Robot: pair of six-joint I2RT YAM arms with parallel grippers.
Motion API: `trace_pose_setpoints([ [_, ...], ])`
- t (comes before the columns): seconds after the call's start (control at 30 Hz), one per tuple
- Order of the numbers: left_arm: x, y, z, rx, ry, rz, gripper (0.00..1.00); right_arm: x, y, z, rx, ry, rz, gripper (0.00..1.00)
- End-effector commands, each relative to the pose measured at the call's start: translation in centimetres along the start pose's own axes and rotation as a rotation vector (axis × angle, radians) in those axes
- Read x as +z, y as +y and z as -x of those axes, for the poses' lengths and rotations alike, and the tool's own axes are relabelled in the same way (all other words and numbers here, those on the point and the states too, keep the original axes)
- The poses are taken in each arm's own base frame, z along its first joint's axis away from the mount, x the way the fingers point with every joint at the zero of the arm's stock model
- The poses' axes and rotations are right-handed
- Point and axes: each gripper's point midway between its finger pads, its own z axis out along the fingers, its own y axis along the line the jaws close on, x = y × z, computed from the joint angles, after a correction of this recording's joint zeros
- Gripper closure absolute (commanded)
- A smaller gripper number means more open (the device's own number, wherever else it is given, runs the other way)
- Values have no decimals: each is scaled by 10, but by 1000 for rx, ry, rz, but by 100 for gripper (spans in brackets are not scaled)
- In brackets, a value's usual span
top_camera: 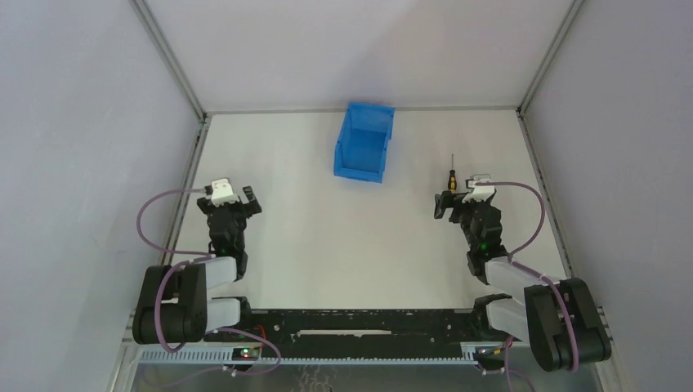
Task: Put the screwdriver in the bin
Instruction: Pick up the screwdriver from the center of the board.
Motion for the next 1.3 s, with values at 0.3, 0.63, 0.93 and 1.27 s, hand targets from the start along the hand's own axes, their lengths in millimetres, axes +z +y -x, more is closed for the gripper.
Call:
trace_pose_setpoints([
  [0.3, 7, 2, 23, 4, -69, 14, 0, 5, 0, 17, -23, -47, -26, 0],
  [0.63, 7, 2, 24, 4, -69, 14, 0, 9, 5, 16, -43, -21, 2, 0],
  [0.93, 7, 2, 24, 4, -69, 14, 0, 1, 4, 66, -18, -9, -39, 0],
  [1.27, 7, 2, 24, 4, -70, 14, 0, -34, 14, 177, -4, -111, -27, 0],
])
